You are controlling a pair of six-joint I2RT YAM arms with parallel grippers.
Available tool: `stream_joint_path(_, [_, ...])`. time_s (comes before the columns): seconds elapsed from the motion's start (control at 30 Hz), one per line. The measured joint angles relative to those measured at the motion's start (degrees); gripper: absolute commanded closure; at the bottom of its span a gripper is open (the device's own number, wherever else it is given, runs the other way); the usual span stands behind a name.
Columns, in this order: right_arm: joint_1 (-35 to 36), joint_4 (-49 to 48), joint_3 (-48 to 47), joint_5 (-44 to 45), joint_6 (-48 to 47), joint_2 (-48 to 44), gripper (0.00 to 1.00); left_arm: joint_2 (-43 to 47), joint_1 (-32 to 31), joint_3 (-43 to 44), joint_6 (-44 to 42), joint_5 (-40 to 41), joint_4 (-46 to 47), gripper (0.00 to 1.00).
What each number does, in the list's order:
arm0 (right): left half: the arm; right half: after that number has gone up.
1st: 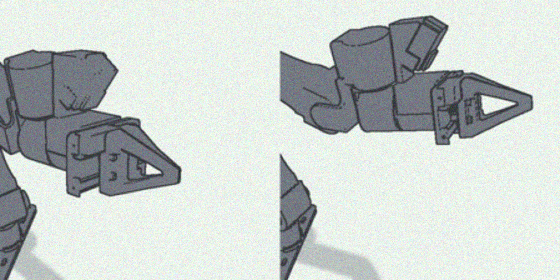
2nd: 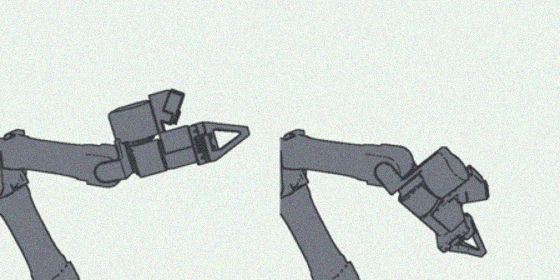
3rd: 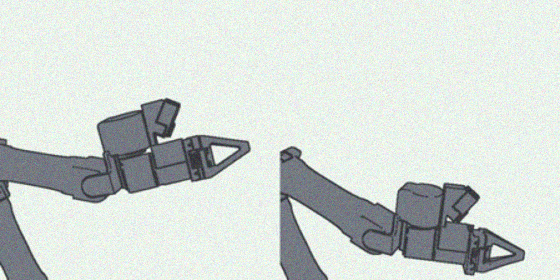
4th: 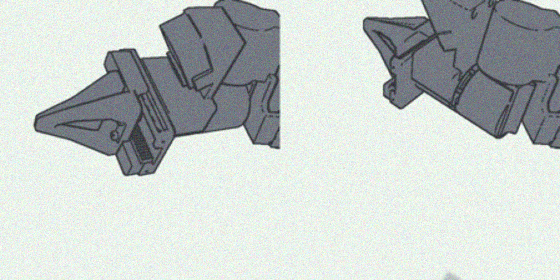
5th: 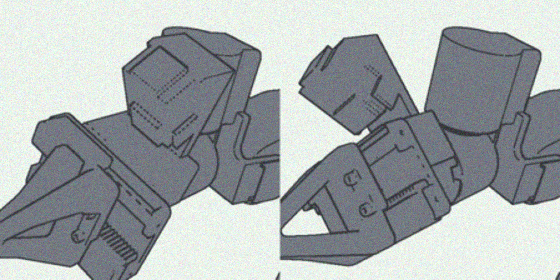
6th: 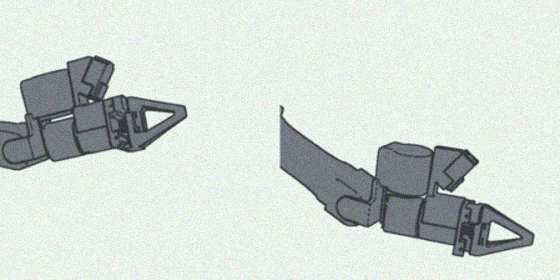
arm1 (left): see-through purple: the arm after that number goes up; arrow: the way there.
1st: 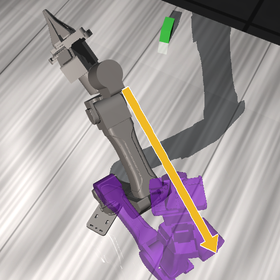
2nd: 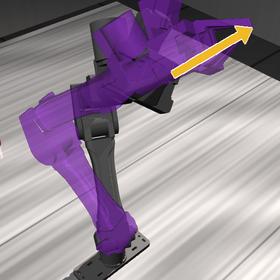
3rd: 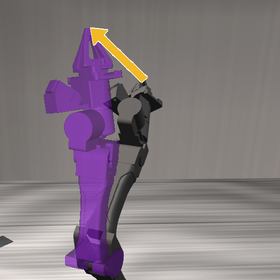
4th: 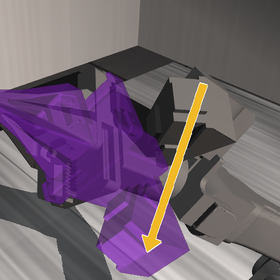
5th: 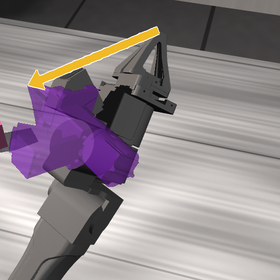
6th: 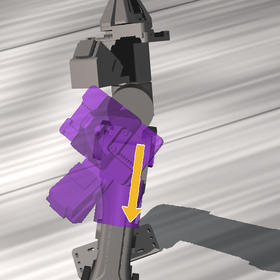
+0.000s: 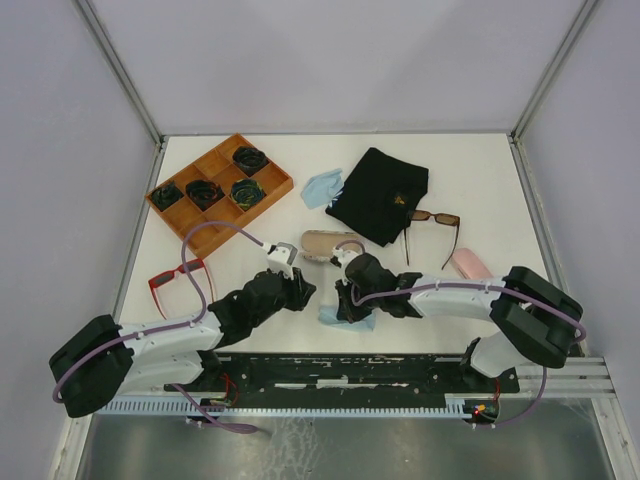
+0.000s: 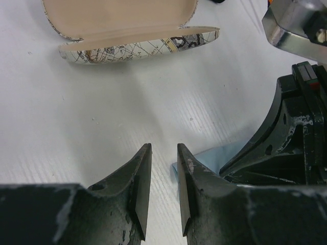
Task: Organize the sunglasses
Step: Adjust the glasses cleaning cloth at the center of the board.
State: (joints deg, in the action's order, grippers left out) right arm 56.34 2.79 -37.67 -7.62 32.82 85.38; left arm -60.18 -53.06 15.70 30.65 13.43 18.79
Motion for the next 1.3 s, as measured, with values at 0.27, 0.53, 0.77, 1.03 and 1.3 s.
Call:
stream_joint_path(0.27, [2.1, 1.1, 0.0, -2.3, -1.2, 0.0, 1.00, 0.0, 0.0, -0.1, 0.0, 0.0, 0.0, 0.66])
stream_joint_path(0.53, [2.9, 3.0, 0.0, -2.1, -1.6, -0.7, 0.94, 0.2, 0.1, -0.9, 0.0, 0.0, 0.0, 0.66])
stream_joint_path(0.77, [2.9, 5.1, 0.0, 6.8, -1.1, -3.1, 0.85, 0.2, 0.1, -1.0, 0.0, -0.8, 0.0, 0.65])
stream_joint_path(1.03, [2.6, 7.0, -2.0, 14.7, -1.2, -4.0, 0.77, -0.2, 0.1, -1.0, 0.0, -4.2, 0.0, 0.61])
stream_joint_path(1.3, [2.5, 10.5, -1.0, 15.7, -1.7, -12.0, 0.60, -1.0, 0.2, -1.0, 0.0, -8.6, -0.3, 0.54])
